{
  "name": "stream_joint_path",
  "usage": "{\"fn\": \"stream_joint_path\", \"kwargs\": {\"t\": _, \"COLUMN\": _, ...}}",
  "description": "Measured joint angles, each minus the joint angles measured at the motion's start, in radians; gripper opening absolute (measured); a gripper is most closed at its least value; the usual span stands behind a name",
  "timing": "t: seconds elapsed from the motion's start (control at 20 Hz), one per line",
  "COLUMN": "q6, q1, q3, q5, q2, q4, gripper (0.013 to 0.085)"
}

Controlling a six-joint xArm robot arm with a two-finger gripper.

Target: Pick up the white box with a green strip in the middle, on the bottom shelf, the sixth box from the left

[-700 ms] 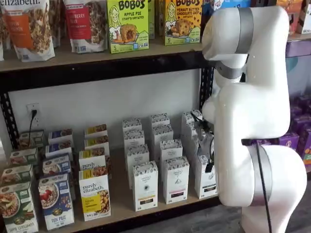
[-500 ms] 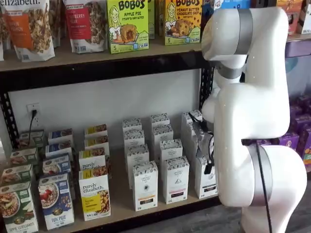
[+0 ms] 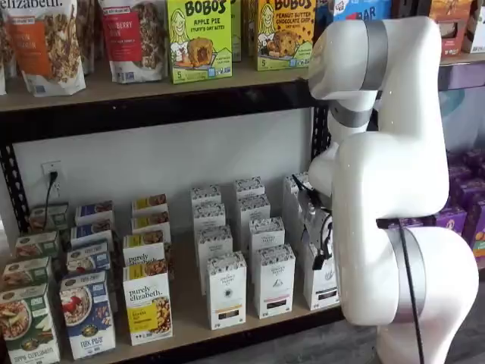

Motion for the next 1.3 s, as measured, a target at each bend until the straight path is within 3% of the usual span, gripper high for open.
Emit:
{"fn": "stream_joint_path", "kwargs": {"t": 0.8, "q6": 0.073, "q1": -0.043, "q3": -0.180, "q5": 0.006, "q2": 0.142, "q4": -0.122, "gripper": 0.0850}}
{"fn": "stream_joint_path", "kwargs": {"t": 0.95, "q6": 0.125, "q1": -0.046, "q3": -0.209, "q5": 0.004, "q2": 0.169, "q4": -0.182, "gripper": 0.0850}}
{"fn": "stream_joint_path", "kwargs": {"t": 1.15, "q6": 0.148, "q1": -0.048, "q3": -0.234, "q5": 0.010, "q2": 0.193, "q4": -0.210, "gripper": 0.0850}}
{"fn": "stream_joint_path", "kwargs": {"t": 1.2, "q6": 0.166, "q1": -0.049, "q3": -0.243, "q5": 0.018, "q2": 0.199, "q4": -0.229, "gripper": 0.0850}}
{"fn": "stream_joint_path", "kwargs": {"t": 1.3, "q6": 0.237, "q1": -0.054, "q3": -0.261, "q5": 0.039, "q2": 0.209, "q4": -0.311, "gripper": 0.0850}}
